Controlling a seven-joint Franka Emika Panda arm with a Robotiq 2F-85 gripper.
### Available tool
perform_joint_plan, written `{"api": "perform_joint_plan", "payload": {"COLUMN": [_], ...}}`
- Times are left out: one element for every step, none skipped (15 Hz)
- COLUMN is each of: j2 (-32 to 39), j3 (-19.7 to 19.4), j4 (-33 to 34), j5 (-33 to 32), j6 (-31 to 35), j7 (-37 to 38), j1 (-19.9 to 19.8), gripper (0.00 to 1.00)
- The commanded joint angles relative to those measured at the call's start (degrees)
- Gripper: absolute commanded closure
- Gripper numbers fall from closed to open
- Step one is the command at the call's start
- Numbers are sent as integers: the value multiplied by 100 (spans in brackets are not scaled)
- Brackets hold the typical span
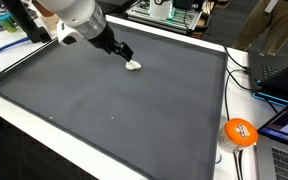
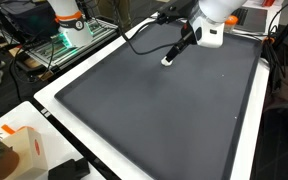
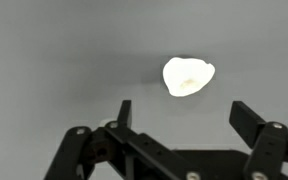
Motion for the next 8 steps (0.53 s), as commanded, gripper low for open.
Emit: {"api": "perform_joint_plan", "payload": {"j2": [-762, -946, -1171, -1329, -1483, -1634, -1783, -1913], "j3": [-65, -61, -42, -27, -3, 5, 15, 22], "j4": [-1036, -1294, -1636, -1886, -2164, -2436, -2720, -2973], "j5": [-117, -72, 49, 165, 288, 377, 473, 541], "j6": [340, 510, 847, 1130, 1419, 1678, 1963, 2213], "j7": [92, 129, 180, 242, 245, 285, 323, 324], "j1": [71, 64, 38, 13, -17, -22, -19, -14], "gripper": [0, 0, 0, 0, 0, 0, 0, 0]}}
